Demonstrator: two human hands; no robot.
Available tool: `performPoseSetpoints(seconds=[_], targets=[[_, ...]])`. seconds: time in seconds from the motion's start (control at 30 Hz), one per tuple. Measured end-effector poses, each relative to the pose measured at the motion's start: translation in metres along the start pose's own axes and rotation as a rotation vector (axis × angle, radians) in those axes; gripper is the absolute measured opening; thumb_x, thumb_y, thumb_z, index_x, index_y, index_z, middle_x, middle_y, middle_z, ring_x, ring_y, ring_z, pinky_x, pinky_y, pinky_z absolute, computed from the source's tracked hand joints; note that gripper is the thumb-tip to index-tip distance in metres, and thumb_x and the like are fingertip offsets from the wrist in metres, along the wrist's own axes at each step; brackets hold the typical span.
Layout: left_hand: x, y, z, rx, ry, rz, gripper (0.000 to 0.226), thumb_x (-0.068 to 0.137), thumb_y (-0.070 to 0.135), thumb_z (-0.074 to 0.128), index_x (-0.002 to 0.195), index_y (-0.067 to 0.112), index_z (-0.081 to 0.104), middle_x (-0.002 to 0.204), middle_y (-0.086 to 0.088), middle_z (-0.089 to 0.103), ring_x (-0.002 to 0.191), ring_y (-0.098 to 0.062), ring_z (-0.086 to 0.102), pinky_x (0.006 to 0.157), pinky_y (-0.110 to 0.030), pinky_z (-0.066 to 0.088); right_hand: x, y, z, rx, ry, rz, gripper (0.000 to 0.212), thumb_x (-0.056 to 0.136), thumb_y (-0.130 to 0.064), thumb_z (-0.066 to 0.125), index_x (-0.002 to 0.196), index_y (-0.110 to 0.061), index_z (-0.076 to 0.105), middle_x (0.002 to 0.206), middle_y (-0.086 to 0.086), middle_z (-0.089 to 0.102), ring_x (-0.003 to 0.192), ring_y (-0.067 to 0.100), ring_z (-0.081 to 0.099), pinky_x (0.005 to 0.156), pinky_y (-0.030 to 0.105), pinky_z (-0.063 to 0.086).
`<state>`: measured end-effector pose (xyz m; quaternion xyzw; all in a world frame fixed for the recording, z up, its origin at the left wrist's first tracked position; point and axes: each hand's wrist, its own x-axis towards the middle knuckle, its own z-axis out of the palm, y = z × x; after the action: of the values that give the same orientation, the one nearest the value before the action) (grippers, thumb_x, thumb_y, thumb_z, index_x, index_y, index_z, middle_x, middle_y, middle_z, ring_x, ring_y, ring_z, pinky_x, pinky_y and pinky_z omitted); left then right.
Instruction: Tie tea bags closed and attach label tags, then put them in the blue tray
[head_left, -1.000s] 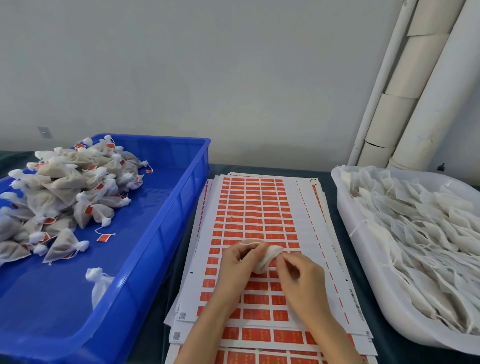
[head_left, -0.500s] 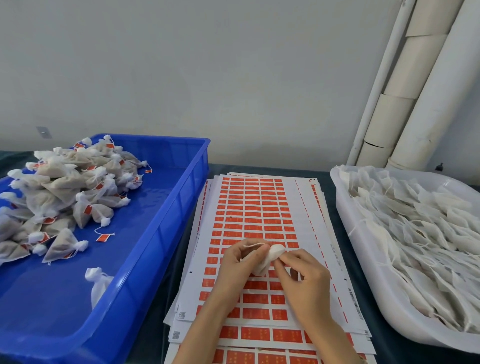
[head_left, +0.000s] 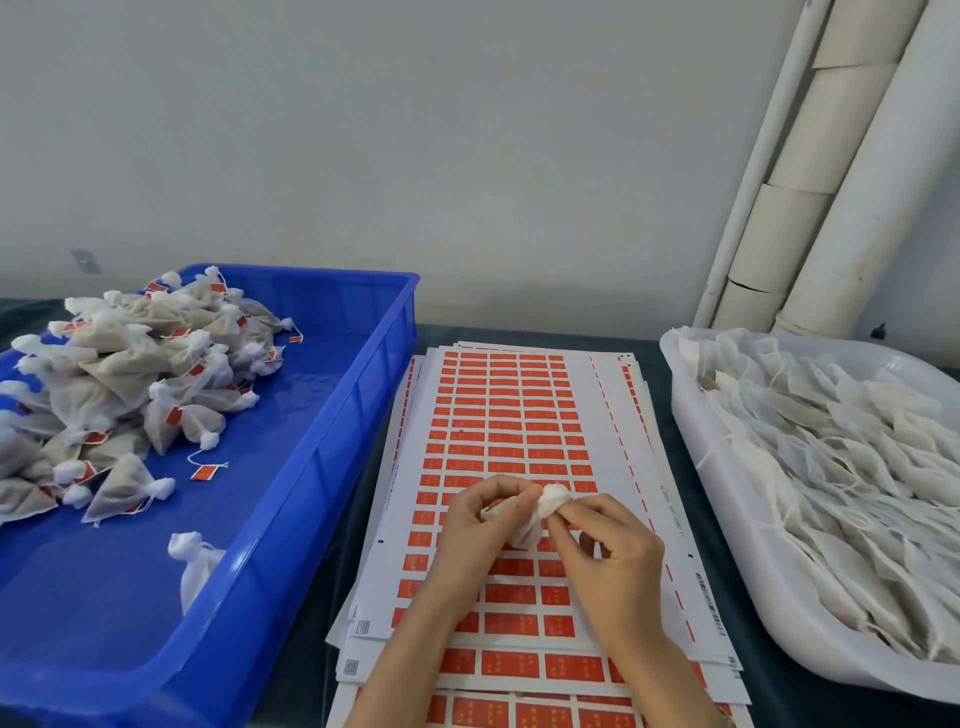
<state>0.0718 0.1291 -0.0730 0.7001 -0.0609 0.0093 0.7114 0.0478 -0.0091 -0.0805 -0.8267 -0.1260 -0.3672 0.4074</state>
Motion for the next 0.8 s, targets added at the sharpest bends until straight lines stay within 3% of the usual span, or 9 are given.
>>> performPoseSetpoints(seconds=[0.13,0.3,0.37,0.43,0.57,0.8], targets=[[-0.001,0.0006,0.0009,0.018,-0.027,-0.038,0.028,0.082,0.047,0.061,0.095,0.026,0.075,0.093,0.008,0.072,0.093,-0.011,0.066,0.081,-0.023,0.054,0.0004,-0.0006,0.0002,0.025,0.0,0.007,0.022,0.073,-0.02,0.073,0.092,-0.011,0.077,0.084,-0.012,0.067,0.072,-0.006,0.059,0.063,0.004,0.049],[-0.0034,0.0031,0.0001,0.029,-0.105,-0.052,0.032,0.081,0.048,0.057,0.092,0.025,0.077,0.09,0.004,0.073,0.091,-0.018,0.067,0.085,-0.029,0.055,0.0018,-0.0019,-0.0001,0.059,-0.022,0.039,0.017,0.074,-0.018,0.073,0.092,-0.019,0.075,0.083,-0.02,0.062,0.066,-0.003,0.06,0.062,0.003,0.047],[-0.004,0.0032,0.0005,0.044,-0.115,-0.041,0.033,0.083,0.048,0.056,0.091,0.024,0.077,0.087,0.001,0.073,0.088,-0.02,0.066,0.084,-0.029,0.054,0.0023,-0.0017,0.0,0.056,-0.029,0.057,0.016,0.074,-0.017,0.075,0.09,-0.02,0.075,0.082,-0.022,0.061,0.072,0.0,0.062,0.062,0.002,0.046],[-0.0046,0.0034,0.0008,0.051,-0.118,-0.03,0.033,0.084,0.047,0.055,0.09,0.023,0.077,0.084,-0.002,0.072,0.084,-0.022,0.066,0.081,-0.028,0.053,0.0026,-0.0012,-0.0001,0.047,-0.033,0.071,0.016,0.075,-0.016,0.076,0.09,-0.019,0.074,0.082,-0.022,0.061,0.077,0.0,0.062,0.062,0.001,0.046],[-0.0044,0.003,0.0014,0.064,-0.148,-0.014,0.035,0.09,0.042,0.053,0.091,0.016,0.076,0.085,-0.011,0.07,0.085,-0.031,0.065,0.083,-0.035,0.054,0.0024,-0.0011,0.0012,0.022,-0.04,0.08,0.015,0.076,-0.014,0.076,0.089,-0.018,0.072,0.079,-0.019,0.061,0.061,0.0,0.059,0.06,0.002,0.046],[-0.0043,0.0034,0.0003,0.05,-0.157,-0.036,0.026,0.093,0.038,0.055,0.094,0.021,0.075,0.089,-0.005,0.071,0.089,-0.025,0.066,0.083,-0.029,0.053,0.0029,-0.0011,-0.0001,0.031,-0.022,0.039,0.016,0.074,-0.011,0.077,0.09,-0.013,0.075,0.081,-0.014,0.064,0.064,-0.005,0.057,0.062,0.004,0.048]])
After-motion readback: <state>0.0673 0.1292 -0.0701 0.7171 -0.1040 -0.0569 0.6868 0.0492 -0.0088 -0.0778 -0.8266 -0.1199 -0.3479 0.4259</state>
